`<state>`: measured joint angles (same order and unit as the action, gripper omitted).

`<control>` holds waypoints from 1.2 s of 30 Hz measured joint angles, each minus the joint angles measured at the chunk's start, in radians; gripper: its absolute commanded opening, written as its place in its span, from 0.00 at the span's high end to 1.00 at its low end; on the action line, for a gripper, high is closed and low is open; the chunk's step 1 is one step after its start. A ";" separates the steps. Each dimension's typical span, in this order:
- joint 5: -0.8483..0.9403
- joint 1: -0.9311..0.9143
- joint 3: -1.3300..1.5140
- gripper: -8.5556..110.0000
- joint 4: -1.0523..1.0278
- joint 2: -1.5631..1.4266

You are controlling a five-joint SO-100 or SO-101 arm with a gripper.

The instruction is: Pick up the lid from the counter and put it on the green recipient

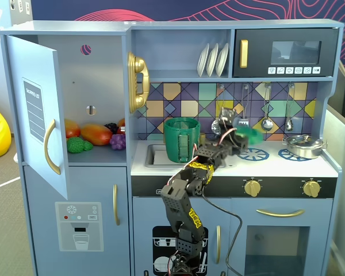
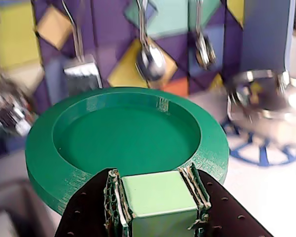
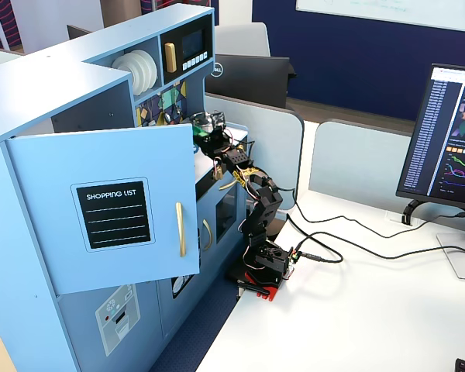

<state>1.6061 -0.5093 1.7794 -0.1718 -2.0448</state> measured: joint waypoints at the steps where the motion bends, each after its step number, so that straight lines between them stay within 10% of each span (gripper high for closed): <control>1: -0.006 0.014 -0.023 0.93 -0.025 -0.012; 36: 0.083 0.474 -0.282 0.93 -0.293 0.025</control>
<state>1.6889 -0.0353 1.4972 -0.4648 -2.0203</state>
